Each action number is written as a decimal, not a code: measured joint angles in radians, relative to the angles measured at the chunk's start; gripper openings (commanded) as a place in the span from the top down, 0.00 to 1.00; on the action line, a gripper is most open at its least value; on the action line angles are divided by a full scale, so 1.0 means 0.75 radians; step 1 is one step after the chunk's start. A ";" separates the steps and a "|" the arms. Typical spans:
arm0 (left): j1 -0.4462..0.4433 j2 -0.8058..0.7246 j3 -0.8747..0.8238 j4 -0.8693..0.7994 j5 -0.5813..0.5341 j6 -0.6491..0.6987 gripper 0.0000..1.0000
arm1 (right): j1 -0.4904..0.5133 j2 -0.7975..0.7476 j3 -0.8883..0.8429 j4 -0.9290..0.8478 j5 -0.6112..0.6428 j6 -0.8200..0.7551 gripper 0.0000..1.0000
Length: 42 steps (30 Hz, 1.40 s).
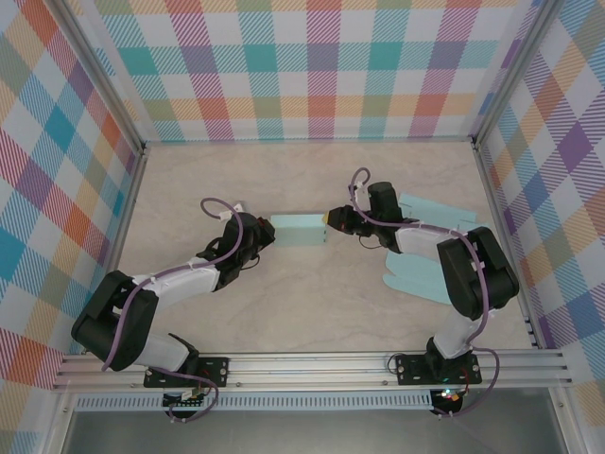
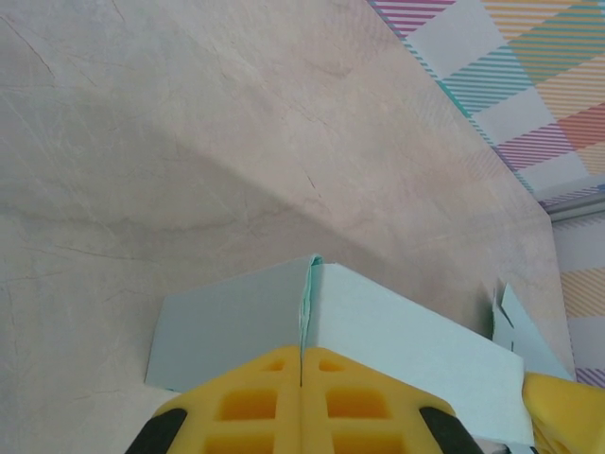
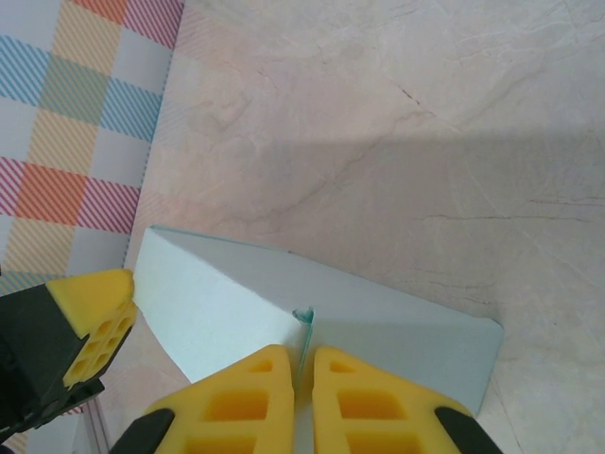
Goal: Fold the paper box
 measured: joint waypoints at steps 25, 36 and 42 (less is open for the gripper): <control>0.003 -0.187 0.215 -0.520 -0.112 0.343 0.28 | 0.019 0.035 0.107 -0.148 -0.036 -0.018 0.73; 0.003 -0.051 0.375 -0.535 0.208 1.048 0.15 | 0.029 0.035 0.223 -0.436 0.048 -0.107 0.43; 0.003 0.057 0.474 -0.603 0.395 1.557 0.11 | 0.029 -0.039 0.267 -0.656 0.153 -0.177 0.19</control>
